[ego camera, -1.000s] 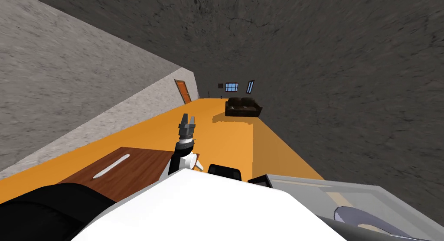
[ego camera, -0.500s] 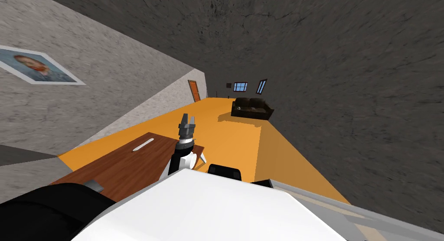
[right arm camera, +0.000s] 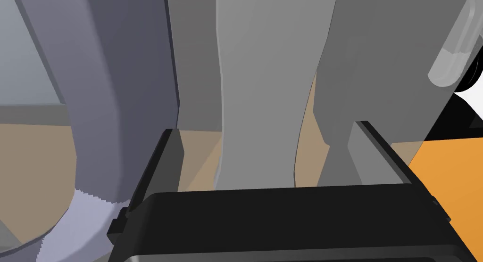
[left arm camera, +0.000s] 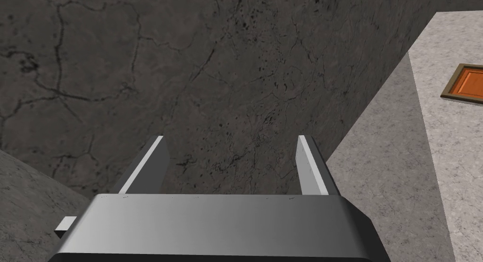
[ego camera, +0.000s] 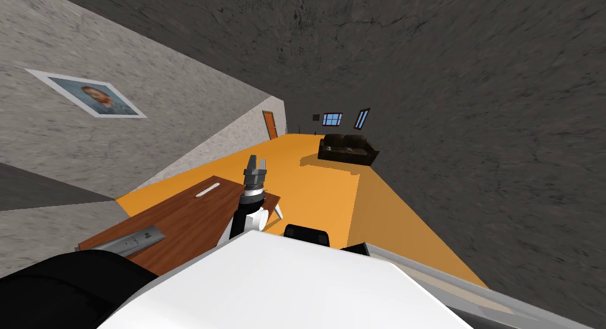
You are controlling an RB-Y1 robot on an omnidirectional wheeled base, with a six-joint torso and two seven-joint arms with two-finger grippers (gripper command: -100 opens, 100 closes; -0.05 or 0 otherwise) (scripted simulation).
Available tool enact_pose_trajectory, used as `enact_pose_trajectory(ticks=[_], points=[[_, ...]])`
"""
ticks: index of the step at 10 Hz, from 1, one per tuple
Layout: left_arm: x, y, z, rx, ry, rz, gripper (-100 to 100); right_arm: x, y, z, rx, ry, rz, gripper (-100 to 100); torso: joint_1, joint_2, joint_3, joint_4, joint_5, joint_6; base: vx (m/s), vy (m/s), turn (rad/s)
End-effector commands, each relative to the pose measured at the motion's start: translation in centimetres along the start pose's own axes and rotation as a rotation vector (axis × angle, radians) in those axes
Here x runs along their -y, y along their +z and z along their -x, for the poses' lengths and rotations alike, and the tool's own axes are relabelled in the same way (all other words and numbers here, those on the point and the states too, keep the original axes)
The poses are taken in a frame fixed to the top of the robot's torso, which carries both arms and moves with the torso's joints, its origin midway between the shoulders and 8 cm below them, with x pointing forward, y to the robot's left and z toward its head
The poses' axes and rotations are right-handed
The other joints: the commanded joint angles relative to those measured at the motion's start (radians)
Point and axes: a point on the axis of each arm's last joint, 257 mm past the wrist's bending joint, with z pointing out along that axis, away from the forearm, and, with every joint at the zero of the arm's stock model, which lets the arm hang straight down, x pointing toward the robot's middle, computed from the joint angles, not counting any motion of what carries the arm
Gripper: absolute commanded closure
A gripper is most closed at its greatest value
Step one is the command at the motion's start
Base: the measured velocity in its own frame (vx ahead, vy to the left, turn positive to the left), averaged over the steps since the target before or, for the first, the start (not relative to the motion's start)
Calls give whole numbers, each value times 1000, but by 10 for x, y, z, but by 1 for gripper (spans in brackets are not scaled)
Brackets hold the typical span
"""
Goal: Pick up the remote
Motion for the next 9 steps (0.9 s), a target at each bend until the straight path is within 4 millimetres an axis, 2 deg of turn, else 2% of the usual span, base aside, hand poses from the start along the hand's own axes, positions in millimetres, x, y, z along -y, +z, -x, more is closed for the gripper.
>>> enact_pose_trajectory(ticks=[1, 2, 3, 5, 9], points=[[0, 0, 0, 0, 0, 0, 0, -10, 9, 0, -1, 6, -2, -100, 0, 0, 0, 0, 0, 0, -152, 56, 94], [0, 0, 0, 0, 0, 0, 0, -14, 13, 0, -2, 9, -2, -100, 4, 6, 3, 1, 1, 0, -480, 77, 29], [0, 0, 0, 0, -1, 0, 0, -14, 13, 0, -2, 9, -2, -100, 7, 20, 12, 5, 1, 0, -23, -58, -188], [0, 0, 0, 0, 0, 0, 0, -14, 13, 0, -2, 9, -2, -100, 2, 0, 1, 1, 0, -1, 0, 0, 0], [0, 0, 0, 0, 0, 0, 0, -14, 13, 0, -2, 9, -2, -100, 3, -3, -1, 0, 1, -1, 0, 0, 0]])
